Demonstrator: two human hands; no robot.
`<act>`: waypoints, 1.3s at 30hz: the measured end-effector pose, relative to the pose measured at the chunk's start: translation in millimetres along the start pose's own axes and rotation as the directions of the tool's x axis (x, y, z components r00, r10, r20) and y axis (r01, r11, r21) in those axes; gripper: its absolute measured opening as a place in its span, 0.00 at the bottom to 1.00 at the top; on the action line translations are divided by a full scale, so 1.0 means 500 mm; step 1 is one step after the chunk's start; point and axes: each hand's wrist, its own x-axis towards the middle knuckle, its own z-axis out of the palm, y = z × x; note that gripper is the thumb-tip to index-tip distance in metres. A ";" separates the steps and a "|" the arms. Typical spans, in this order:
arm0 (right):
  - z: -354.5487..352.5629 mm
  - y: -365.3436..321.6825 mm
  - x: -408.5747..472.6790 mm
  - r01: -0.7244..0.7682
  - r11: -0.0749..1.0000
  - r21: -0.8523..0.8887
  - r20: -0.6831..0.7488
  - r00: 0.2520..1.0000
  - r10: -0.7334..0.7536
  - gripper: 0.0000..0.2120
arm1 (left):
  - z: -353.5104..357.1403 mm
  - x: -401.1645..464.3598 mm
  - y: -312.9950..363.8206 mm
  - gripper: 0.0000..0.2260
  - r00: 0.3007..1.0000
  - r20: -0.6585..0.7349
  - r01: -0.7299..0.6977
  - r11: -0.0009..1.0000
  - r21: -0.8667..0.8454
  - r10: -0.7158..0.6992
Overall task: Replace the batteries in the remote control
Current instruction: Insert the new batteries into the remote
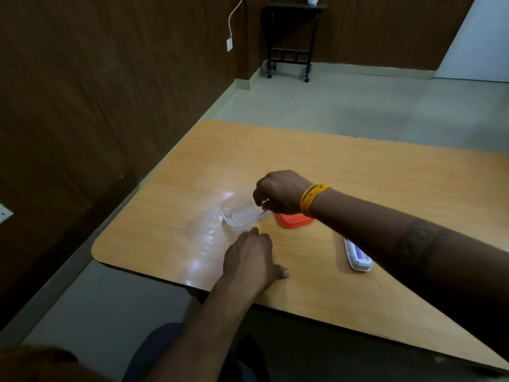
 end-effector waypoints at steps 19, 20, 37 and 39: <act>0.014 -0.012 0.073 -0.042 0.994 0.103 0.122 0.992 0.029 0.08 | -0.004 0.008 0.000 0.24 1.000 0.025 0.013 1.000 0.000 -0.013; 0.015 -0.012 0.067 -0.059 0.988 0.144 0.092 0.995 0.046 0.07 | -0.004 0.009 0.001 0.24 1.000 0.022 0.011 1.000 0.001 -0.011; 0.103 0.043 -0.328 -0.312 0.568 0.761 -0.202 0.718 0.666 0.05 | 0.038 0.029 0.084 0.32 0.974 0.092 -0.218 0.970 0.110 0.209; 0.121 0.049 -0.374 -0.343 0.524 0.779 -0.193 0.664 0.722 0.06 | 0.050 0.030 0.102 0.34 0.966 0.084 -0.253 0.963 0.097 0.246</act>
